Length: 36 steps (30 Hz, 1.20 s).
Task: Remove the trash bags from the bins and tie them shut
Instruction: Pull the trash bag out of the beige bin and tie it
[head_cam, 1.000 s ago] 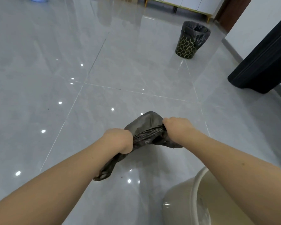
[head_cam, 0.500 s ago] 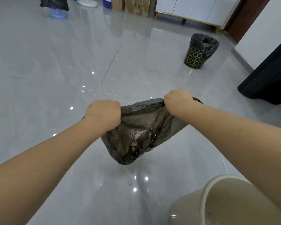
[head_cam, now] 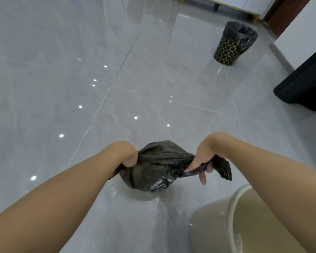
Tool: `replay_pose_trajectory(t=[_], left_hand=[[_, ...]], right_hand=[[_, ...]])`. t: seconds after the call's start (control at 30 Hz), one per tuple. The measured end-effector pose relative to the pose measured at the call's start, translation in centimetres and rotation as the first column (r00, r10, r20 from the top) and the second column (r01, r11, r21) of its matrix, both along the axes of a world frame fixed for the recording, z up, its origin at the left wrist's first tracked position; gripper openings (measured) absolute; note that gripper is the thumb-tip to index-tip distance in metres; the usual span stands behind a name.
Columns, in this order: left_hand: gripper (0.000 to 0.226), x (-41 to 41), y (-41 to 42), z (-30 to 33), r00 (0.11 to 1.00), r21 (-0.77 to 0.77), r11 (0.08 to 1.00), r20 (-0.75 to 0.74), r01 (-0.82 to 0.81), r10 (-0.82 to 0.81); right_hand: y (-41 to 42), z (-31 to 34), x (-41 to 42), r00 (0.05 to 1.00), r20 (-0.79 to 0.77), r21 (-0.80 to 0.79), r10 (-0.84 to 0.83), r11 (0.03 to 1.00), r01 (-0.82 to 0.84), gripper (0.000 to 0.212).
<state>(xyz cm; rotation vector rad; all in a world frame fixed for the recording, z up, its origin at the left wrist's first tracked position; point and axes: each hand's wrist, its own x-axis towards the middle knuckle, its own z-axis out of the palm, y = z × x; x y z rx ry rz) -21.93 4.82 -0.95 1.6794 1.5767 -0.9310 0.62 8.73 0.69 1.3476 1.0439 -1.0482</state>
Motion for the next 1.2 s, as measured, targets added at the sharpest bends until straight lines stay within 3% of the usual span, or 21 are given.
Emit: replay_pose_trajectory(t=[0.07,0.1,0.17,0.23,0.27,0.33,0.43,0.5,0.57,0.67,0.73,0.8,0.87,0.97,1.07,1.13,1.2], left_hand=[[0.029,-0.5,2.1,0.0,0.968,0.228,0.952,0.196,-0.202,0.159],[0.026,-0.9,3.0,0.0,0.922,0.315,0.886,0.293,-0.342,0.252],[0.016,-1.7,4.4,0.3,0.821,0.447,0.713,0.462,-0.541,0.334],[0.013,-2.2,5.0,0.3,0.762,0.535,0.561,0.562,-0.632,0.323],[0.008,-2.4,4.8,0.1,0.752,0.577,0.500,0.593,-0.646,0.287],[0.007,-2.4,3.9,-0.6,0.766,0.646,0.428,0.605,-0.632,0.218],[0.022,-2.4,2.0,-3.2,0.841,0.671,0.518,0.490,-0.531,0.227],[0.026,-2.2,0.5,-5.2,0.914,0.614,0.680,0.317,-0.401,0.254],[0.022,-1.8,-1.2,-7.2,0.980,0.540,0.818,0.118,-0.198,0.160],[0.026,-0.7,-3.5,-9.8,0.995,0.503,0.860,-0.084,0.088,-0.052],[0.028,-0.2,-4.5,-10.9,0.994,0.517,0.850,-0.082,0.101,-0.069],[0.025,0.1,-5.2,-11.4,1.000,0.497,0.868,0.005,0.011,-0.016],[0.021,0.7,-5.7,-11.4,0.997,0.484,0.873,0.071,-0.059,0.028],[0.014,1.7,-6.8,-10.7,0.993,0.435,0.901,0.104,0.008,-0.058],[0.008,2.3,-7.4,-9.0,0.973,0.420,0.900,0.136,0.113,-0.186],[0.004,2.1,-7.2,-7.5,0.959,0.499,0.862,0.190,0.089,-0.209],[0.008,1.5,-7.0,-5.7,0.950,0.589,0.807,0.224,0.044,-0.216]], right_hand=[[1.1,1.1,1.0,0.959,-0.165,0.135,-0.231,0.958,0.254,0.042],[1.6,1.6,1.2,0.884,-0.287,0.195,-0.368,0.882,0.430,0.039],[2.5,2.4,1.3,0.665,-0.522,0.244,-0.533,0.654,0.716,0.034],[2.9,2.7,1.1,0.470,-0.623,0.200,-0.625,0.454,0.868,0.040],[2.9,2.5,1.0,0.423,-0.610,0.162,-0.670,0.417,0.894,0.046],[2.1,2.3,0.4,0.451,-0.519,0.095,-0.726,0.475,0.875,0.049],[0.9,1.1,0.4,0.494,-0.472,0.004,-0.730,0.558,0.829,0.045],[0.3,0.5,0.6,0.390,-0.516,-0.118,-0.763,0.514,0.850,0.041],[-0.1,-0.1,0.5,0.108,-0.559,-0.306,-0.822,0.326,0.895,0.035],[-0.9,-1.6,-0.4,-0.316,-0.566,-0.531,-0.761,0.044,0.846,0.027],[-1.4,-2.7,-2.0,-0.488,-0.559,-0.593,-0.670,-0.089,0.800,0.027],[-1.6,-3.7,-3.5,-0.657,-0.536,-0.619,-0.531,-0.281,0.733,0.024],[-1.6,-4.7,-4.2,-0.771,-0.513,-0.633,-0.377,-0.441,0.636,0.021],[-1.5,-5.4,-3.4,-0.822,-0.518,-0.634,-0.235,-0.540,0.554,0.031],[-1.1,-5.1,-2.2,-0.816,-0.549,-0.645,-0.182,-0.529,0.552,0.035],[-1.1,-4.6,-2.4,-0.735,-0.629,-0.608,-0.254,-0.428,0.669,0.034],[-1.6,-4.7,-3.2,-0.501,-0.772,-0.460,-0.392,-0.200,0.865,0.031]])
